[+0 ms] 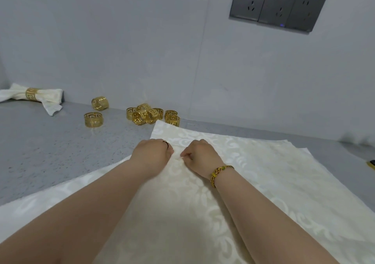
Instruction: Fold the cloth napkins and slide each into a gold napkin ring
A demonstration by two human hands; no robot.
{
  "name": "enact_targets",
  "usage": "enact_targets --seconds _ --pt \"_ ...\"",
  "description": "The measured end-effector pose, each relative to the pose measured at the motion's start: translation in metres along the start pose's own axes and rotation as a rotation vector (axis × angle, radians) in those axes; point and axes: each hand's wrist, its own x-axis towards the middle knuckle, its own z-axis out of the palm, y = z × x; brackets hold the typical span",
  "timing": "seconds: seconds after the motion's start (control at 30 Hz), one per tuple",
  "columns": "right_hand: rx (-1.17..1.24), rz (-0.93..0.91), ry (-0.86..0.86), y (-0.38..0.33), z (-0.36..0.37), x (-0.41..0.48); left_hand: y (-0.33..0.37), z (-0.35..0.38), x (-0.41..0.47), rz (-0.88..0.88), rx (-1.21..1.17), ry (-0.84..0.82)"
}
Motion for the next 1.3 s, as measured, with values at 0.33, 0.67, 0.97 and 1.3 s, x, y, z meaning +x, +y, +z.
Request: enact_targets --seconds 0.33,0.67,0.97,1.3 --pt "0.157 0.079 -0.119 0.010 -0.003 0.026 -0.008 0.016 0.041 -0.065 -0.144 0.059" --pt "0.048 0.194 -0.295 0.006 -0.016 0.041 -0.012 0.005 0.059 -0.084 -0.120 -0.186" --pt "-0.114 -0.045 0.015 -0.005 -0.004 0.012 0.001 0.008 0.019 0.118 -0.032 0.205" --pt "0.069 -0.023 -0.118 -0.003 -0.007 -0.013 -0.010 0.015 -0.005 0.160 -0.146 0.099"
